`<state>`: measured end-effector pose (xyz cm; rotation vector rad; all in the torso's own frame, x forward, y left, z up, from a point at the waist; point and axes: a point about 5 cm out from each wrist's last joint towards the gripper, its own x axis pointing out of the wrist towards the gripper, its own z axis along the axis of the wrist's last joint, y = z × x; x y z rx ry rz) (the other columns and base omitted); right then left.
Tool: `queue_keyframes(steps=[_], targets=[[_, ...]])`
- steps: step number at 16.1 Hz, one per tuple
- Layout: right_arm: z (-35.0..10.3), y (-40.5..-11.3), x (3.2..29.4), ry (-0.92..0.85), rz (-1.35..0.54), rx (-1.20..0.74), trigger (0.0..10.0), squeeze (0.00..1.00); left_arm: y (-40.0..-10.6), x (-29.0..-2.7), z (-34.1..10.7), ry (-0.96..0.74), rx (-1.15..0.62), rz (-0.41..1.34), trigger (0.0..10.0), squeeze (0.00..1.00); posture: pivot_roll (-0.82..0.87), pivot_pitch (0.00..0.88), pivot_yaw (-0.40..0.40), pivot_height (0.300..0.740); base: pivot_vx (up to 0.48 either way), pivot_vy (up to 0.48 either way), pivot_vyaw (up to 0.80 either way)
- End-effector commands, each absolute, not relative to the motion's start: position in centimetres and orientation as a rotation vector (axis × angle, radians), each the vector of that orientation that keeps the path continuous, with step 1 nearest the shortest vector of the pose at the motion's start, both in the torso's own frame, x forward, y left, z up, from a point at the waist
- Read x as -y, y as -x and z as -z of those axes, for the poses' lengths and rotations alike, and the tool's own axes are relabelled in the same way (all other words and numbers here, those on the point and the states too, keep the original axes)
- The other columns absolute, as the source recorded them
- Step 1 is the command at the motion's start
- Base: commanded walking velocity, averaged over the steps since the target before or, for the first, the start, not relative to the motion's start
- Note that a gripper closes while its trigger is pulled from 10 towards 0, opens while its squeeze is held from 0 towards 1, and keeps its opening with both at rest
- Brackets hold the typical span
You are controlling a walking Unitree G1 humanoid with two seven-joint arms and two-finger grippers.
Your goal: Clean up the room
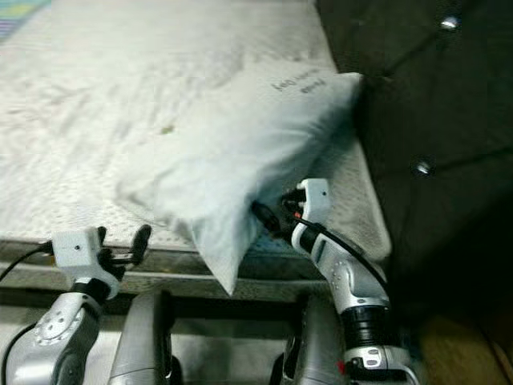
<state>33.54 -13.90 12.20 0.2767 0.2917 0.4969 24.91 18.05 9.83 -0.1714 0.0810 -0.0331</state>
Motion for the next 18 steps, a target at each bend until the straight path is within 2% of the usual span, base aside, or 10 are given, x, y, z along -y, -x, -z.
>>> queue_keyframes(steps=[1, 7, 9, 12, 18], targets=[[-12.9, -33.7, 14.2, -0.285, -0.474, -0.255, 10.0, 0.0, -24.9, -17.8, -9.5, 0.177, -0.099, 0.05, 10.0, 0.0, 0.07, 0.115, -0.011, 0.517, 0.0, 0.0, 0.0], [-15.1, -35.1, 17.1, -0.282, -0.292, -0.147, 10.0, 0.0, -25.1, -17.9, -9.5, 0.173, -0.096, 0.046, 10.0, 0.0, 0.07, 0.102, -0.006, 0.517, 0.0, 0.0, 0.0], [-14.9, -34.8, 17.2, -0.228, -0.321, -0.216, 10.0, 0.0, -25.2, -18.0, -9.6, 0.171, -0.096, 0.047, 10.0, 0.0, 0.07, 0.098, -0.005, 0.517, 0.0, 0.0, 0.0], [-14.8, -32.7, 15.9, -0.211, -0.459, -0.367, 10.0, 0.0, -25.2, -18.0, -9.3, 0.171, -0.109, 0.056, 10.0, 0.0, 0.06, 0.089, -0.002, 0.517, 0.0, 0.0, 0.0], [-16.0, -31.5, 15.0, -0.255, -0.572, -0.439, 10.0, 0.0, -25.7, -17.6, -9.2, 0.176, -0.119, 0.085, 10.0, 0.0, 0.05, 0.07, 0.008, 0.517, 0.0, 0.0, 0.0]])
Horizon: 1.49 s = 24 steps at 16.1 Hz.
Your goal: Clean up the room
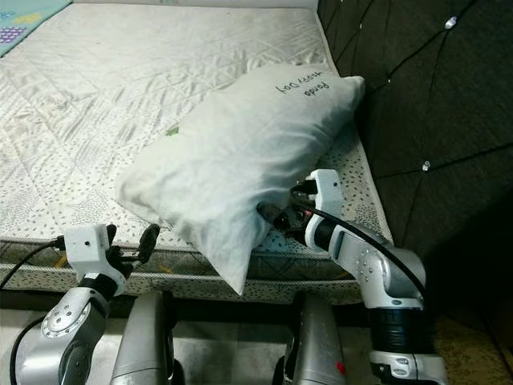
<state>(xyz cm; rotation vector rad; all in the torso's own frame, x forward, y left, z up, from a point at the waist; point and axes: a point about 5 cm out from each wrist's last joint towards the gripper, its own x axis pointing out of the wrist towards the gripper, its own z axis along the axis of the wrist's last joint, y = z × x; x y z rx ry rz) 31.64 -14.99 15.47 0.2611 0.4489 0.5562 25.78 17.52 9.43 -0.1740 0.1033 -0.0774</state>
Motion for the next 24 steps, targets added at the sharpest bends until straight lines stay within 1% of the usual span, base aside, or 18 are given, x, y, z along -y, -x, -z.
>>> queue_keyframes(steps=[1, 2, 3, 5, 6, 11, 15, 17, 20, 21, 22, 23, 24], targets=[[-16.2, -31.2, 14.9, -0.249, -0.582, -0.454, 10.0, 0.0, -25.8, -17.6, -9.1, 0.176, -0.12, 0.087, 10.0, 0.0, 0.05, 0.066, 0.008, 0.517, 0.0, 0.0, 0.0], [-16.2, -31.0, 14.8, -0.252, -0.592, -0.462, 10.0, 0.0, -25.8, -17.6, -9.1, 0.176, -0.12, 0.089, 10.0, 0.0, 0.05, 0.065, 0.009, 0.517, 0.0, 0.0, 0.0], [-16.0, -30.1, 14.0, -0.245, -0.618, -0.485, 10.0, 0.0, -25.9, -17.5, -9.1, 0.176, -0.119, 0.095, 10.0, 0.0, 0.04, 0.065, 0.008, 0.517, 0.0, 0.0, 0.0], [-15.7, -29.8, 13.4, -0.248, -0.619, -0.487, 10.0, 0.0, -25.9, -17.4, -9.1, 0.177, -0.119, 0.097, 10.0, 0.0, 0.04, 0.069, 0.01, 0.517, 0.0, 0.0, 0.0], [-15.2, -29.6, 12.4, -0.257, -0.61, -0.493, 10.0, 0.0, -25.9, -17.3, -9.1, 0.177, -0.119, 0.1, 10.0, 0.0, 0.05, 0.075, 0.008, 0.517, 0.0, 0.0, 0.0], [-13.6, -28.5, 9.6, -0.285, -0.639, -0.552, 10.0, 0.0, -25.4, -17.7, -9.3, 0.17, -0.124, 0.095, 10.0, 0.0, 0.08, 0.099, 0.009, 0.517, 0.0, 0.0, 0.0], [-13.4, -30.0, 8.4, -0.308, -0.514, -0.466, 10.0, 0.0, -25.3, -17.7, -9.4, 0.167, -0.125, 0.09, 10.0, 0.0, 0.09, 0.106, 0.008, 0.517, 0.0, 0.0, 0.0], [-13.3, -30.3, 7.9, -0.306, -0.477, -0.46, 10.0, 0.0, -25.2, -17.7, -9.4, 0.166, -0.125, 0.087, 10.0, 0.0, 0.09, 0.106, 0.008, 0.517, 0.0, 0.0, 0.0], [-13.1, -30.8, 6.6, -0.297, -0.455, -0.457, 10.0, 0.0, -25.2, -17.8, -9.5, 0.165, -0.126, 0.084, 10.0, 0.0, 0.1, 0.113, 0.008, 0.517, 0.0, 0.0, 0.0], [-13.0, -30.9, 5.7, -0.294, -0.462, -0.458, 10.0, 0.0, -25.2, -17.8, -9.6, 0.164, -0.123, 0.084, 10.0, 0.0, 0.11, 0.114, 0.008, 0.517, 0.0, 0.0, 0.0], [-13.0, -31.1, 5.0, -0.289, -0.459, -0.455, 7.0, 0.0, -25.2, -17.8, -9.7, 0.164, -0.123, 0.082, 10.0, 0.0, 0.11, 0.115, 0.007, 0.517, 0.0, 0.0, 0.0], [-13.0, -31.2, 4.8, -0.288, -0.456, -0.451, 0.0, 0.0, -25.2, -17.8, -9.7, 0.164, -0.122, 0.081, 10.0, 0.0, 0.12, 0.115, 0.006, 0.517, 0.0, 0.0, 0.0], [-12.9, -31.6, 4.2, -0.281, -0.45, -0.444, 0.0, 0.0, -25.2, -17.9, -9.7, 0.167, -0.122, 0.079, 10.0, 0.0, 0.12, 0.115, 0.006, 0.517, 0.0, 0.0, 0.0]])
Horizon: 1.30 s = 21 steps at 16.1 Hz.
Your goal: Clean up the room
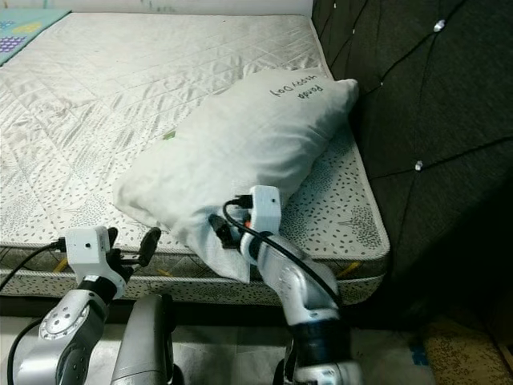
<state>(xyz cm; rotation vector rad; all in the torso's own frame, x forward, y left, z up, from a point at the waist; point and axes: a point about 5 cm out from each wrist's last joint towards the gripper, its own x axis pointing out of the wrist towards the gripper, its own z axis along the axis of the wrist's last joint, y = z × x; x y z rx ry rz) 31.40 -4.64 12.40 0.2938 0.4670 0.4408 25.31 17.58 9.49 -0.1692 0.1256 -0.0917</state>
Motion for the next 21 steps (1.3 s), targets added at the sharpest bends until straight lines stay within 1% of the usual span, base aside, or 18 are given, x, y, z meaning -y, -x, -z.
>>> queue_keyframes(steps=[1, 3, 4, 10, 12, 16, 21], targets=[[-12.7, -31.9, 3.9, -0.274, -0.422, -0.445, 0.0, 0.0, -25.1, -17.7, -10.0, 0.188, -0.111, 0.092, 10.0, 0.0, 0.12, 0.116, 0.004, 0.517, 0.0, 0.0, 0.0], [-12.4, -32.3, 3.6, -0.267, -0.392, -0.443, 0.0, 0.0, -25.0, -17.0, -10.7, 0.23, -0.096, 0.187, 10.0, 0.0, 0.12, 0.118, 0.001, 0.517, 0.0, 0.0, 0.0], [-12.3, -32.4, 3.6, -0.265, -0.386, -0.441, 0.0, 0.0, -24.9, -16.9, -10.9, 0.209, -0.092, 0.195, 10.0, 0.0, 0.13, 0.12, -0.002, 0.517, 0.0, 0.0, 0.0], [-11.8, -32.7, 2.7, -0.275, -0.399, -0.446, 0.0, 0.0, -24.6, -16.6, -11.0, 0.209, -0.098, 0.196, 10.0, 0.0, 0.13, 0.13, -0.012, 0.517, 0.0, 0.0, 0.0], [-10.8, -32.2, 2.0, -0.326, -0.446, -0.513, 0.0, 0.0, -24.5, -16.4, -11.0, 0.213, -0.1, 0.197, 10.0, 0.0, 0.13, 0.13, -0.015, 0.517, 0.0, 0.0, 0.0], [-10.3, -32.6, 2.6, -0.339, -0.411, -0.503, 0.0, 0.0, -24.6, -16.3, -11.1, 0.221, -0.096, 0.203, 10.0, 0.0, 0.13, 0.123, -0.015, 0.517, 0.0, 0.0, 0.0], [-11.6, -34.9, 4.3, -0.231, -0.395, -0.395, 0.0, 0.0, -24.8, -16.2, -11.0, 0.228, -0.089, 0.21, 10.0, 0.0, 0.11, 0.091, -0.012, 0.517, 0.0, 0.0, 0.0]])
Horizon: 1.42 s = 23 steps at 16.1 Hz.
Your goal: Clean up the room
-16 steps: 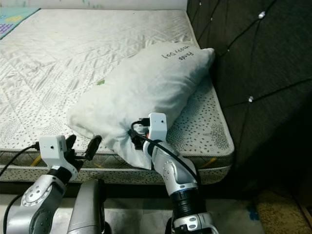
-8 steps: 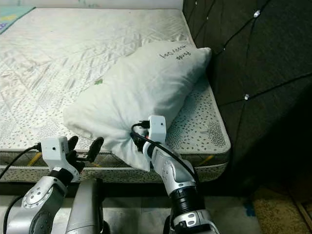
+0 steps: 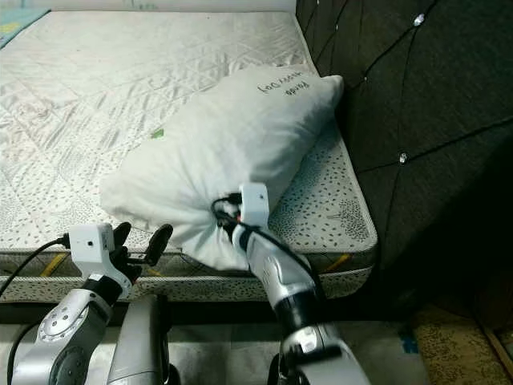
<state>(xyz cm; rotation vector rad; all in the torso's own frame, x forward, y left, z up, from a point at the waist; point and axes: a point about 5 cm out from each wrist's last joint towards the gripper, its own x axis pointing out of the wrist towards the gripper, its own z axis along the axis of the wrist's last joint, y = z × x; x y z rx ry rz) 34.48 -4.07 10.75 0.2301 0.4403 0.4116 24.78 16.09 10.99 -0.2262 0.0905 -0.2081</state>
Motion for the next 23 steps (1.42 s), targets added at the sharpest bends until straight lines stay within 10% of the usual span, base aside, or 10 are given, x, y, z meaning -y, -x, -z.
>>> queue_keyframes(steps=[1, 13, 23], targets=[[-12.4, -35.8, 4.8, -0.22, -0.385, -0.363, 0.0, 0.0, -24.9, -16.0, -10.9, 0.228, -0.088, 0.215, 10.0, 0.0, 0.11, 0.086, -0.012, 0.517, 0.0, 0.0, 0.0], [-22.6, -42.1, 14.3, -0.041, -0.164, -0.011, 0.0, 0.0, -26.3, -16.0, -10.9, 0.229, -0.049, 0.196, 10.0, 0.0, 0.1, 0.005, -0.033, 0.517, 0.0, 0.0, 0.0], [-26.4, -41.8, 21.6, 0.173, -0.055, 0.102, 0.0, 0.0, -26.1, -16.6, -10.7, 0.209, -0.048, 0.165, 10.0, 0.0, 0.11, 0.017, -0.018, 0.517, 0.0, 0.0, 0.0]])
